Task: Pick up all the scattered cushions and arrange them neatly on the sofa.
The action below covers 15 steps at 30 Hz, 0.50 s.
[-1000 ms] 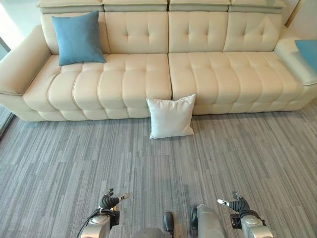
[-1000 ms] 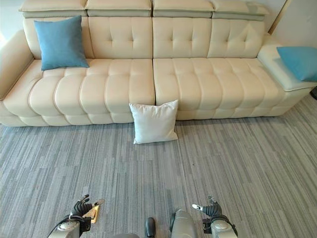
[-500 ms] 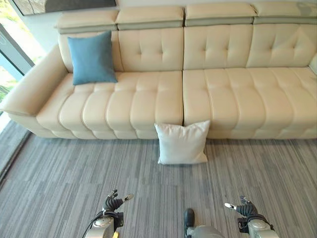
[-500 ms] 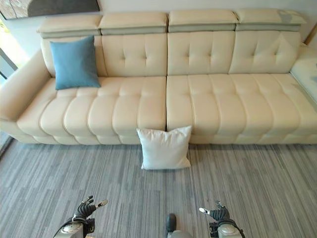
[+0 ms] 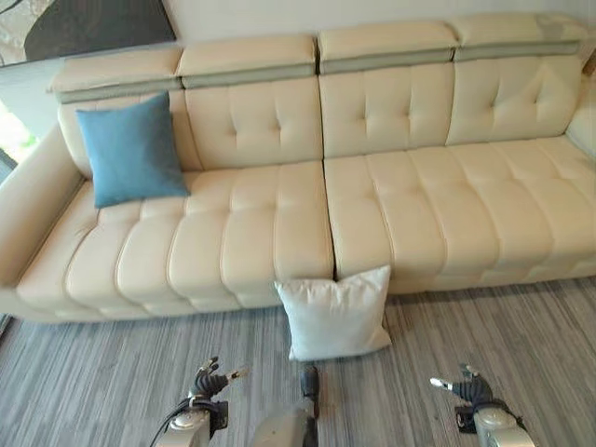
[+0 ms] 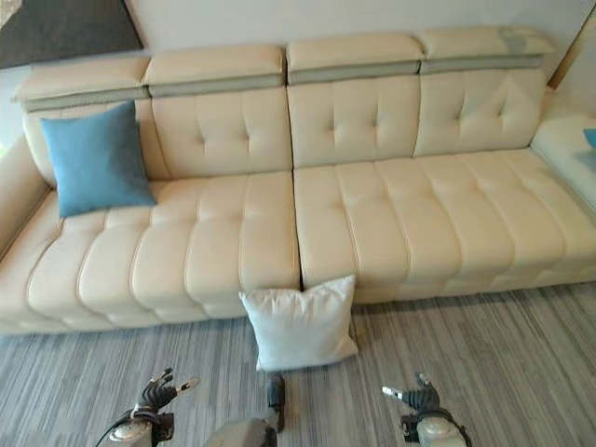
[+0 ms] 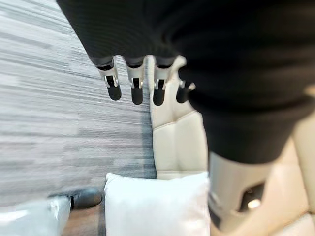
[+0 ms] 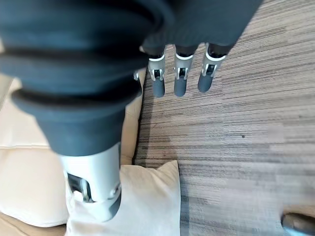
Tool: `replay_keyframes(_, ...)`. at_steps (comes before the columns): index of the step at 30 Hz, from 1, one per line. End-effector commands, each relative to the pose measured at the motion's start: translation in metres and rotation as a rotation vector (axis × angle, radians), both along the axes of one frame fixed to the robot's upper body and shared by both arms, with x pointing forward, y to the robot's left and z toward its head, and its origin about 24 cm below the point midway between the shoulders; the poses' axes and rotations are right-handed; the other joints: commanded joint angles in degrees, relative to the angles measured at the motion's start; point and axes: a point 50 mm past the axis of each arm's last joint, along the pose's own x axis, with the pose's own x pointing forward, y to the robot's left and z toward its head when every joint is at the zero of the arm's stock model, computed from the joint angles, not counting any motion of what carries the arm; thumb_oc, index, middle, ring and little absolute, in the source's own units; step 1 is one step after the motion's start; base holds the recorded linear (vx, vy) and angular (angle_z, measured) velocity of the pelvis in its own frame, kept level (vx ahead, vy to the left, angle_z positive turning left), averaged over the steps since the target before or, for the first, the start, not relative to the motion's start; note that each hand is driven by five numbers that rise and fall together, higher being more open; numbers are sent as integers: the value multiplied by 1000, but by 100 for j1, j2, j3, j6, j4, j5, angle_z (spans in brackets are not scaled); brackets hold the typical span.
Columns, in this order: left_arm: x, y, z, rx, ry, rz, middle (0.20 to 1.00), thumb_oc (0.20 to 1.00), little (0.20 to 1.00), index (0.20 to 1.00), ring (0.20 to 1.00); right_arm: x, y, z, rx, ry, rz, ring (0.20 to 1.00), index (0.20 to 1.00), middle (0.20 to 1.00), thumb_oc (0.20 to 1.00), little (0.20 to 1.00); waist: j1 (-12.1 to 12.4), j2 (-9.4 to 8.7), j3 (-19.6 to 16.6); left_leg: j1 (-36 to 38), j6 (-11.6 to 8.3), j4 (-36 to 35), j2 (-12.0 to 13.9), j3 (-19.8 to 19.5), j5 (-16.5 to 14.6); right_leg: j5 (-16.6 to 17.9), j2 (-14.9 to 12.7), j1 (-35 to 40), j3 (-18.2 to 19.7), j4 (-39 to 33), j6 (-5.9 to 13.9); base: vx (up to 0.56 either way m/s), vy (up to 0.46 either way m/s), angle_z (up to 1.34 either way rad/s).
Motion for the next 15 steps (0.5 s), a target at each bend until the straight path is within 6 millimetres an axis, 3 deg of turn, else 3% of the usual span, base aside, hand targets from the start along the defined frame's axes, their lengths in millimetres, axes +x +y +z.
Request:
replay_keyframes(1,10,-1,5,40,-32,-48,1000,1000,1000,1000,1000,21,-3,13,-32,-77,25,1000,1000,1000,1000,1000,41,-33,-17,663,-742,-192,340,44,-651,278,34,-465,-166,-124,-28,387,199,8)
replay_keyframes(5,6,1,1,47,-9,-41,1000,1000,1000,1000,1000,21,2,11,-16,-75,26,1000,1000,1000,1000,1000,57,-85,-164,902,-588,-192,292,147,-863,186,-106,-424,-93,95,92,275,189,-9)
replay_keyframes(6,8,3,3,55,-15,-39,1000,1000,1000,1000,1000,21,7,9,3,-74,32,1000,1000,1000,1000,1000,58,-91,-138,1084,-430,-192,265,189,-1044,186,-207,-743,-61,1016,221,136,148,-7)
replay_keyframes(7,8,3,3,55,-15,-39,1000,1000,1000,1000,1000,21,7,9,3,-74,32,1000,1000,1000,1000,1000,69,-95,-143,1077,-428,-192,261,201,-1044,159,-217,-778,-47,1071,223,157,275,-3)
replay_keyframes(8,11,6,5,60,-23,-31,1000,1000,1000,1000,1000,24,11,8,4,-69,51,1000,1000,1000,1000,1000,84,-97,-38,1201,-300,-192,245,273,-1175,412,-346,-1418,10,2190,389,19,129,-8)
replay_keyframes(9,11,6,5,60,-23,-31,1000,1000,1000,1000,1000,24,11,8,4,-69,51,1000,1000,1000,1000,1000,88,-98,-42,1196,-300,-192,244,277,-1174,408,-348,-1427,14,2198,389,37,254,-18)
replay_keyframes(10,14,10,8,76,-30,-37,1000,1000,1000,1000,1000,29,13,10,7,-83,58,1000,1000,1000,1000,1000,34,-101,136,1343,-187,-192,185,316,-1257,891,-497,-1882,124,3048,526,31,165,-26)
replay_keyframes(11,14,11,8,83,-28,-40,1000,1000,1000,1000,1000,28,14,9,11,-80,55,1000,1000,1000,1000,1000,1,-87,187,1379,-177,-192,192,296,-1293,913,-501,-2067,219,3319,501,31,165,-7)
replay_keyframes(13,14,13,8,89,-27,-39,1000,1000,1000,1000,1000,25,16,6,16,-63,52,1000,1000,1000,1000,1000,13,-37,213,1455,-175,-192,229,307,-1371,791,-584,-2237,136,3185,383,109,92,9)
replay_keyframes(15,13,17,7,85,-20,-12,1000,1000,1000,1000,1000,25,15,5,15,-57,45,1000,1000,1000,1000,1000,61,43,223,1497,-223,-192,339,376,-1429,696,-617,-2275,-40,2390,312,141,27,-63)
